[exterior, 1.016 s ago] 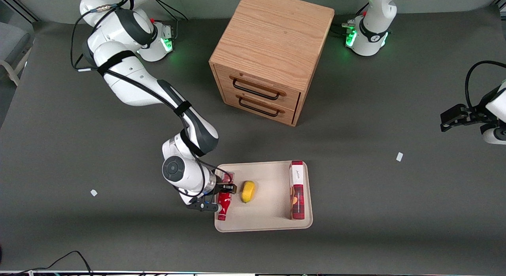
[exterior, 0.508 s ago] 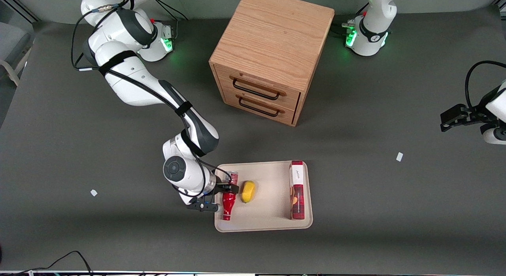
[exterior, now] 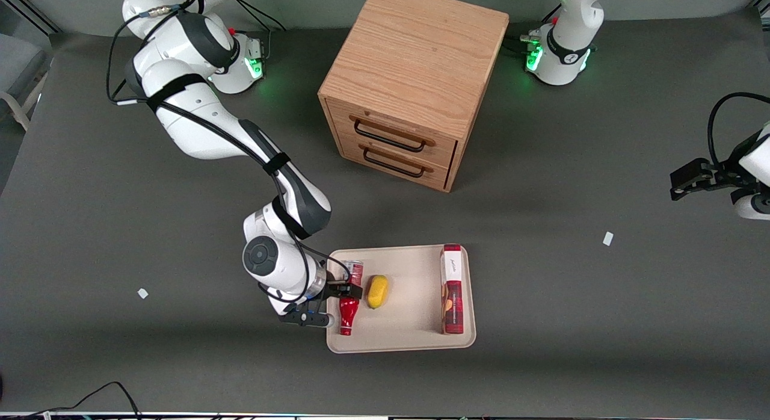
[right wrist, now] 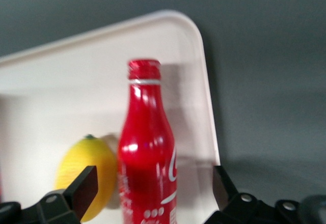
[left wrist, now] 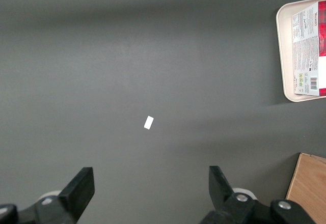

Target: Place coke bottle on tray

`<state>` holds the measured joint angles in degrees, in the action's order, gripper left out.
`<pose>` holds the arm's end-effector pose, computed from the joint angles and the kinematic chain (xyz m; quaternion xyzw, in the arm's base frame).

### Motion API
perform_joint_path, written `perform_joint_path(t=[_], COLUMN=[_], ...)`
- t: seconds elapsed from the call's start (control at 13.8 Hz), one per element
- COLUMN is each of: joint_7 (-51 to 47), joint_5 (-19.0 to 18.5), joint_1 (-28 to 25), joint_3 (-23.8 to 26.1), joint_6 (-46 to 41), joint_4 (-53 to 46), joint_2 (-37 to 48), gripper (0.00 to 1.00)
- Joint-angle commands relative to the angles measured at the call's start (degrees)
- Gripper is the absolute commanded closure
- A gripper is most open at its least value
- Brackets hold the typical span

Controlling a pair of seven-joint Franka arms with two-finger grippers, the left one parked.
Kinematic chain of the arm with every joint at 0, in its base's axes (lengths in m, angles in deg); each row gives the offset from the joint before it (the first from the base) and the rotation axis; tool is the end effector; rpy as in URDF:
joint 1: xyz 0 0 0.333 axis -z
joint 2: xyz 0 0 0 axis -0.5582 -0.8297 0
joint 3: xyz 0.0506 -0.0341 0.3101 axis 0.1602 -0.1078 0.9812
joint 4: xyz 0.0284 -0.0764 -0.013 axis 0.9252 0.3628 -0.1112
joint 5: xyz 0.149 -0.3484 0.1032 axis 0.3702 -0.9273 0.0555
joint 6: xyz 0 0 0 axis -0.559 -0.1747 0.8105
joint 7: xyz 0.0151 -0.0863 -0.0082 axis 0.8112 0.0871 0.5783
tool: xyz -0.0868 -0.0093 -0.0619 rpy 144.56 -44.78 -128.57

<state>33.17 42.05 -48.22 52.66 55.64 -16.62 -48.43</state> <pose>0.7199 0.3389 0.2281 -0.9882 0.0682 -0.0501 0.1276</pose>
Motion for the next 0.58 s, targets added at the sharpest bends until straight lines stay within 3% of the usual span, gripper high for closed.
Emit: perform_joint_path(t=[0.0,0.29,0.51], joint_7=[-0.2,-0.1,7.0], joint_5=[-0.8,-0.3,0.5], joint_1=[0.0,4.4,6.2], joint_3=[-0.4,-0.2,-1.8], joint_6=[-8.8,-27.0,-43.2], joint_4=[1.2,5.6,5.1], joint_2=[8.7,25.7,35.9], gripper=[0.00,0.00,0.00])
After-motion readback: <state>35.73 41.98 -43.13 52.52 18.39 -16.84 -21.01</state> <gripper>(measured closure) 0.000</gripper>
